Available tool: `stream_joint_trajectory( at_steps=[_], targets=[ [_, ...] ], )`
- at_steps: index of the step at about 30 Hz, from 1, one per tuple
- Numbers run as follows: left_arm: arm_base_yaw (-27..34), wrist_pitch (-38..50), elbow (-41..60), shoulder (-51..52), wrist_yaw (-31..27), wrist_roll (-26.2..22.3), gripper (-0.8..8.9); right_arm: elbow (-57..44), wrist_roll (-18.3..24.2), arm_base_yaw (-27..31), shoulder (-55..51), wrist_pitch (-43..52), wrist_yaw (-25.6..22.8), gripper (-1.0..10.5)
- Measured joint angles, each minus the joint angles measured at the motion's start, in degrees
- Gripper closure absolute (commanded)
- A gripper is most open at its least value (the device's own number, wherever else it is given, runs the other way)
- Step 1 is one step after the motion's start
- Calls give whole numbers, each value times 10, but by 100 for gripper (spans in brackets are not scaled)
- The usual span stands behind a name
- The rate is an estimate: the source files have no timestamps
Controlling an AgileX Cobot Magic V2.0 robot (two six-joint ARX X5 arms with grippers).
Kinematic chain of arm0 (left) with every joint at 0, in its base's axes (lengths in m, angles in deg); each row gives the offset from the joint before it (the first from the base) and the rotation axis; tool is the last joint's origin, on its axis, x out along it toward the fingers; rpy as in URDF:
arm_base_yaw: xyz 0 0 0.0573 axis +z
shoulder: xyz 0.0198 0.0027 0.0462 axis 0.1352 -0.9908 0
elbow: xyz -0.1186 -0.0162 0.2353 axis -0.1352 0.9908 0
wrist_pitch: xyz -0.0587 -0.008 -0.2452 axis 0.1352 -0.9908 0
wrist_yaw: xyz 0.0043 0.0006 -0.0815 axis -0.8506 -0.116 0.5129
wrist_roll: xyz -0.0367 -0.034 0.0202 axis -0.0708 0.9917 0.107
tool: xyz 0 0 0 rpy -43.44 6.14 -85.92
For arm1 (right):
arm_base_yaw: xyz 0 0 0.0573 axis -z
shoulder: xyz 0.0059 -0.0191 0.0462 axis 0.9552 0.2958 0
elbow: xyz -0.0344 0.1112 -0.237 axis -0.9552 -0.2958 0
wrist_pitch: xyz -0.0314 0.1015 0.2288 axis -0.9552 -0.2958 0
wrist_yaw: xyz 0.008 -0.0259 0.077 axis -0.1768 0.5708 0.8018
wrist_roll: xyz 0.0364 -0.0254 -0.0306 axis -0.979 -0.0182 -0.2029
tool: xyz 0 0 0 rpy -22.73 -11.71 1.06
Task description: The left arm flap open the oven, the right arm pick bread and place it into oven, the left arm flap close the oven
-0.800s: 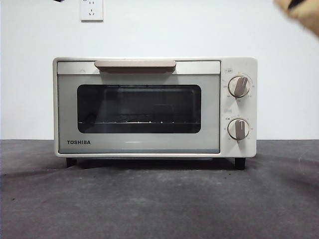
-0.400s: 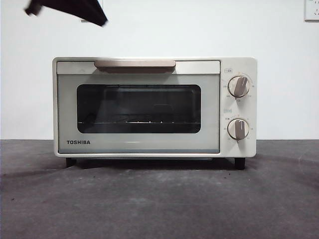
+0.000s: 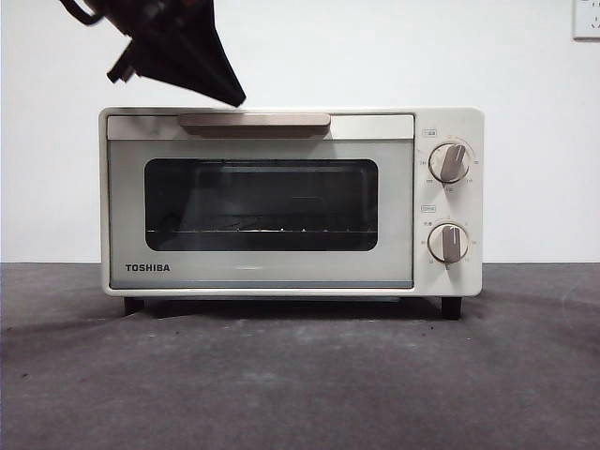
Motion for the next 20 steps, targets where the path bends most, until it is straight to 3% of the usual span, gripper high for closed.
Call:
stream_joint_trajectory(
  at_steps=[10, 20],
  targets=[
    [-1, 12, -5, -16, -13, 0, 798, 0, -3, 0, 0, 0, 0, 812],
    [-31, -61, -16, -10, -30, -30, 798, 0, -3, 0, 0, 0, 0, 812]
  ],
)
